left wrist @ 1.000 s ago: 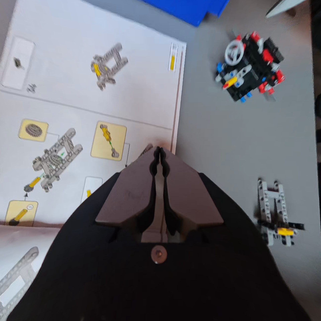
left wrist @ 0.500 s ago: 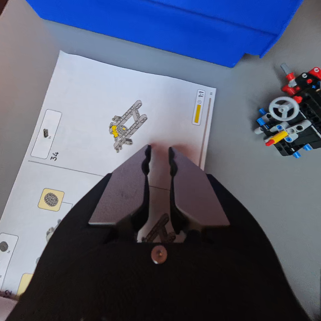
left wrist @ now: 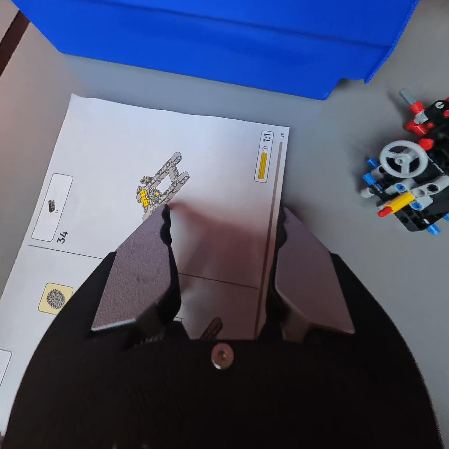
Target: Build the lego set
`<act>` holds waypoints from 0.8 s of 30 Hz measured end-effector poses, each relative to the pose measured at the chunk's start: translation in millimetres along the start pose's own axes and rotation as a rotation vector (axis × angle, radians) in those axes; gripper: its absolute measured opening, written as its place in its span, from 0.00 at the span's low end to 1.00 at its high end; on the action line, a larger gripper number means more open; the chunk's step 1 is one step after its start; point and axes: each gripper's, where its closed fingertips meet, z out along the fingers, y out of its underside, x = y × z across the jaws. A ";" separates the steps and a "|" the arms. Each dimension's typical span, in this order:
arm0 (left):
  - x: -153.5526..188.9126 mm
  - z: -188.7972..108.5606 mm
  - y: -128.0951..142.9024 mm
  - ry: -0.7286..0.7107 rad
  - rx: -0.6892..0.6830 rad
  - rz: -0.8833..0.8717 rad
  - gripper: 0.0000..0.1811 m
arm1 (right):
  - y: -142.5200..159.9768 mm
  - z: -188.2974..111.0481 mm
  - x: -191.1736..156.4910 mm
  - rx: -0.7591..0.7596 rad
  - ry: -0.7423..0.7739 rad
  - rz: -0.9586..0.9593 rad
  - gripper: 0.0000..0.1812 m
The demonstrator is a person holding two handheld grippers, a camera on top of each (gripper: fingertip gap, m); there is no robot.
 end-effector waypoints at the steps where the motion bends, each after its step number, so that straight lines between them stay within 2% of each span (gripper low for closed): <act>1: 0.2 -0.2 0.1 0.000 0.001 -0.002 0.47 | -5.3 -0.9 -2.6 0.008 -0.019 -0.010 0.33; 5: -0.1 -4.3 -2.2 0.067 0.028 -0.062 0.45 | -10.2 0.5 -18.4 0.016 -0.103 -0.028 0.33; 9: 1.5 -16.5 -3.0 0.246 0.082 -0.240 0.24 | 7.5 10.4 -30.3 -0.052 -0.173 -0.049 0.32; 10: 2.2 -19.4 -1.6 0.272 0.084 -0.258 0.19 | 12.4 13.6 -35.0 -0.076 -0.199 -0.062 0.32; 12: 7.9 -24.5 1.7 0.314 0.081 -0.251 0.04 | 26.1 22.5 -39.2 -0.156 -0.214 -0.111 0.31; 14: 4.7 -26.8 3.5 0.277 0.086 -0.249 0.00 | 46.8 32.8 -32.9 -0.290 -0.164 -0.174 0.30; 17: 4.9 -36.2 -2.0 0.262 0.136 -0.249 0.00 | 66.2 39.0 -26.2 -0.422 -0.078 -0.219 0.27; 20: 3.0 -53.1 -6.5 0.222 0.191 -0.231 0.00 | 62.3 40.0 -33.2 -0.405 -0.012 -0.064 0.17; 22: 1.3 -62.7 -8.2 0.206 0.223 -0.225 0.00 | 58.2 48.3 -48.3 -0.392 -0.055 0.104 0.13; 24: 1.9 -71.5 -10.9 0.209 0.260 -0.237 0.00 | 59.8 60.2 -49.1 -0.411 -0.036 0.307 0.01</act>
